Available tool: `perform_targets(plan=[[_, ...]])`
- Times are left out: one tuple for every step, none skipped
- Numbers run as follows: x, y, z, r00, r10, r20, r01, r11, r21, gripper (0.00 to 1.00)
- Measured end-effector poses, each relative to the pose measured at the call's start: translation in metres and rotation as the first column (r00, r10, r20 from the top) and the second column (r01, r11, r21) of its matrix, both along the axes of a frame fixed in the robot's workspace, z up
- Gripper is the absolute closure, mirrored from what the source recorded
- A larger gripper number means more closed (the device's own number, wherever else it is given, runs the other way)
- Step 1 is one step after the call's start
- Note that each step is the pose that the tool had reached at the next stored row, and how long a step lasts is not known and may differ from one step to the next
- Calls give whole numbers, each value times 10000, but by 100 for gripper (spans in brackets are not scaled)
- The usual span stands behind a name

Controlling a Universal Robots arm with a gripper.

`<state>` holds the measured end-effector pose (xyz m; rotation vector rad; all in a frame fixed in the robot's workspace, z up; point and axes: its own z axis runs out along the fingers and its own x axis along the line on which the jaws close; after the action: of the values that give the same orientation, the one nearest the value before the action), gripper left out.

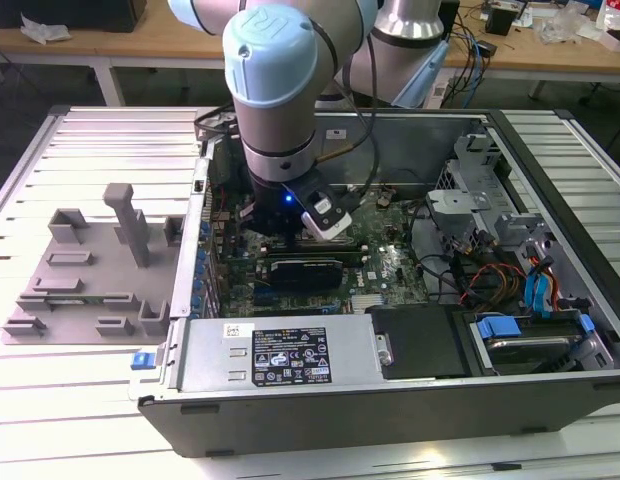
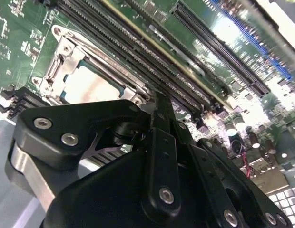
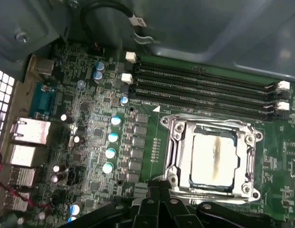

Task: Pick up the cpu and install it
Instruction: 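Install the second cpu locking lever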

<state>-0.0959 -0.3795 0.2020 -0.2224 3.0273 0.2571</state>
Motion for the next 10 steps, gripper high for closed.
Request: perform_targets(plan=[[-8,3,-10,10000,1,-1,-1,10000,88,89],[-12,4,-18,10000,3,0,-3,9999,126,89],[-14,3,-23,10000,3,-1,-3,9999,148,89],[-21,3,-37,10000,1,-2,-1,9998,192,89],[-25,2,-50,10000,0,-2,0,9998,208,89],[-26,2,-54,10000,0,-4,0,9998,206,89],[-25,3,-55,10000,-1,-4,1,9998,208,89],[-25,3,-55,10000,-1,-1,1,9998,212,89],[-24,4,-36,10000,-2,3,2,9998,210,89],[-23,5,-16,10000,-3,5,3,9998,208,89]])
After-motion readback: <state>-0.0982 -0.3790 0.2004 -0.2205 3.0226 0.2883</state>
